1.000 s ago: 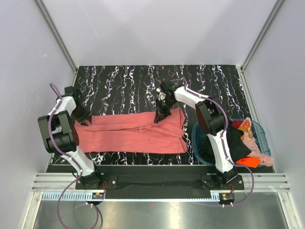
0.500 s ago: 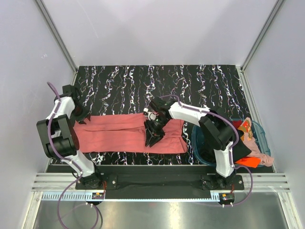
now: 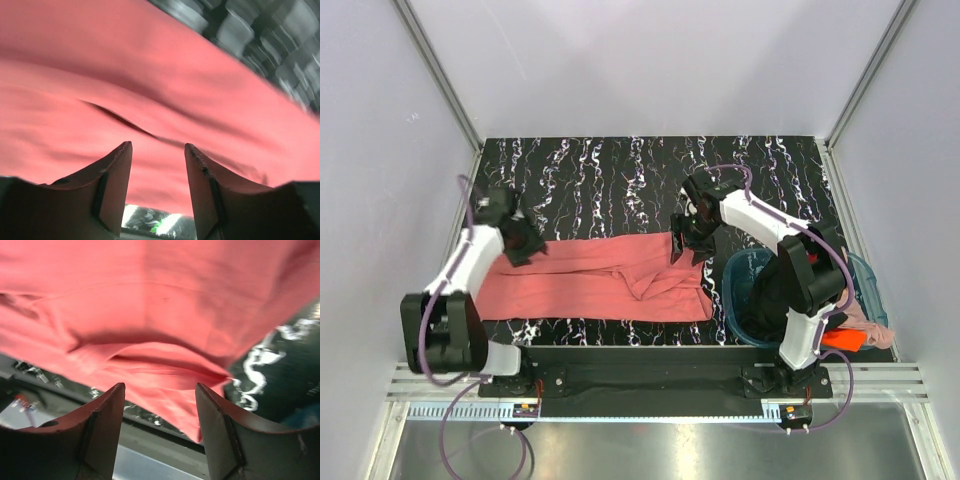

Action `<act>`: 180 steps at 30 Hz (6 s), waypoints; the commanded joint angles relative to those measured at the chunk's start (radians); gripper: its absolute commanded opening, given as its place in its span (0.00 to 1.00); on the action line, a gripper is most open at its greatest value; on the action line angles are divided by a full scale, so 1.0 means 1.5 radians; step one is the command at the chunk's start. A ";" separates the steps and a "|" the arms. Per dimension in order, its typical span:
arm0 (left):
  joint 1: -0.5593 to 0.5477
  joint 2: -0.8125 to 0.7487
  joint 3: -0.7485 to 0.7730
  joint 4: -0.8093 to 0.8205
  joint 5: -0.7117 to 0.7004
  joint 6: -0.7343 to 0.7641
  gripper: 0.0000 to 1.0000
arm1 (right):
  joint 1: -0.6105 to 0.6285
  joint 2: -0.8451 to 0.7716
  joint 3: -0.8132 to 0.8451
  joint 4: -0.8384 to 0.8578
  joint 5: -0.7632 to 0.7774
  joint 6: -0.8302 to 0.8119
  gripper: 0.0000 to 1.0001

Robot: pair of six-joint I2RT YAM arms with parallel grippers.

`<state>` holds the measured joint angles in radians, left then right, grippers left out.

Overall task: Fold and stack the t-shirts
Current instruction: Fold the tshirt

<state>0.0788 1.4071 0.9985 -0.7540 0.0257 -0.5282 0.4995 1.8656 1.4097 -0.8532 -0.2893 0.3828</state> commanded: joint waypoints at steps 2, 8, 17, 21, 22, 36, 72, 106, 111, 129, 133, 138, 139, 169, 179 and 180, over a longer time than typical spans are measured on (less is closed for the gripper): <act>-0.194 -0.075 -0.055 0.089 0.069 -0.069 0.52 | -0.042 -0.009 0.003 -0.020 0.099 -0.028 0.65; -0.410 0.039 0.031 0.160 0.092 -0.080 0.59 | -0.066 0.025 0.022 -0.007 0.022 -0.068 0.62; -0.555 0.254 0.227 0.067 -0.033 -0.036 0.61 | -0.067 0.018 -0.017 0.006 0.026 -0.068 0.45; -0.580 0.257 0.217 0.053 -0.061 -0.052 0.59 | -0.067 0.012 -0.031 0.005 0.015 -0.068 0.40; -0.590 0.243 0.213 0.049 -0.069 -0.054 0.59 | -0.067 0.009 -0.037 0.011 0.013 -0.068 0.40; -0.636 0.235 0.170 0.012 -0.108 -0.077 0.56 | -0.068 0.011 -0.082 0.038 -0.003 -0.070 0.39; -0.645 0.222 0.169 -0.082 -0.180 -0.074 0.10 | -0.049 -0.144 -0.196 -0.009 -0.068 -0.043 0.00; -0.349 -0.040 0.070 -0.092 -0.149 -0.019 0.54 | 0.010 -0.134 -0.096 -0.030 -0.019 -0.022 0.61; -0.155 -0.042 0.068 -0.035 -0.091 0.062 0.49 | 0.010 -0.039 0.017 -0.009 -0.060 -0.007 0.63; 0.128 0.243 0.128 0.038 0.092 0.077 0.34 | 0.010 0.110 0.133 -0.004 -0.138 0.008 0.53; 0.139 0.202 0.077 0.040 0.079 0.089 0.30 | 0.010 0.117 0.132 0.003 -0.145 0.010 0.52; 0.152 0.136 0.007 0.056 0.075 0.095 0.31 | 0.010 0.142 0.149 0.013 -0.161 0.021 0.52; 0.154 0.129 0.003 0.058 0.076 0.094 0.31 | 0.011 0.146 0.152 0.018 -0.164 0.024 0.52; 0.240 -0.034 -0.080 0.079 0.063 0.026 0.39 | 0.097 0.213 0.284 0.040 -0.048 0.216 0.49; 0.293 0.064 -0.061 0.091 -0.015 0.034 0.40 | 0.101 0.202 0.282 0.005 -0.023 0.207 0.49; 0.310 0.079 -0.061 0.099 -0.015 0.035 0.39 | 0.101 0.198 0.276 0.000 -0.020 0.207 0.49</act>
<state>0.4950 1.4879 0.8970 -0.6437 0.0517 -0.4793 0.6514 2.1868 1.8297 -0.8223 -0.3313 0.7105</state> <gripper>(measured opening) 0.396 0.492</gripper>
